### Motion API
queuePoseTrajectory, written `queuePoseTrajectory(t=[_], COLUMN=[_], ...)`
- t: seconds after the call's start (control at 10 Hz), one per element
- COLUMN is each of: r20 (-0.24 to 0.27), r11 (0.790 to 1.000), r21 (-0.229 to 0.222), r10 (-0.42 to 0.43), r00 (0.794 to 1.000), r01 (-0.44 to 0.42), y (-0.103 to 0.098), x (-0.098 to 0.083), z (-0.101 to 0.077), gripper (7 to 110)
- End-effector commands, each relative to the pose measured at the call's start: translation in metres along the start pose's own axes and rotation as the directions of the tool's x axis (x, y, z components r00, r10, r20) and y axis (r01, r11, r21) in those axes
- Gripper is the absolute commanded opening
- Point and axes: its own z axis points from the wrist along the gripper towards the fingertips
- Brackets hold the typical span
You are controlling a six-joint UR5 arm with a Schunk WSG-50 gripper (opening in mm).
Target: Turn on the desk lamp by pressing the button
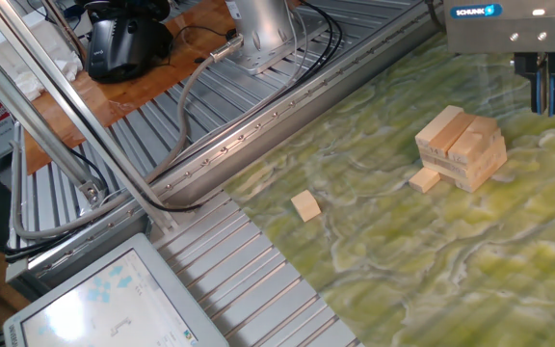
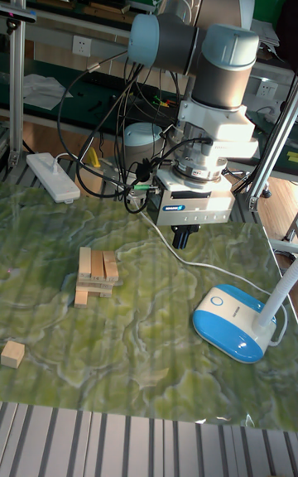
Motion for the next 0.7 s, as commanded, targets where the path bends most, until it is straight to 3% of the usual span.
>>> queuePoseTrajectory(t=[0.0,0.6], r20=[0.004,-0.001], r11=[1.0,1.0], r21=[-0.009,-0.001], r10=[0.004,0.006], r00=[1.0,1.0], r01=[-0.004,-0.006], y=[0.0008,-0.0017], x=[-0.001,-0.0009], z=[-0.0013,-0.0001], gripper=[7,7])
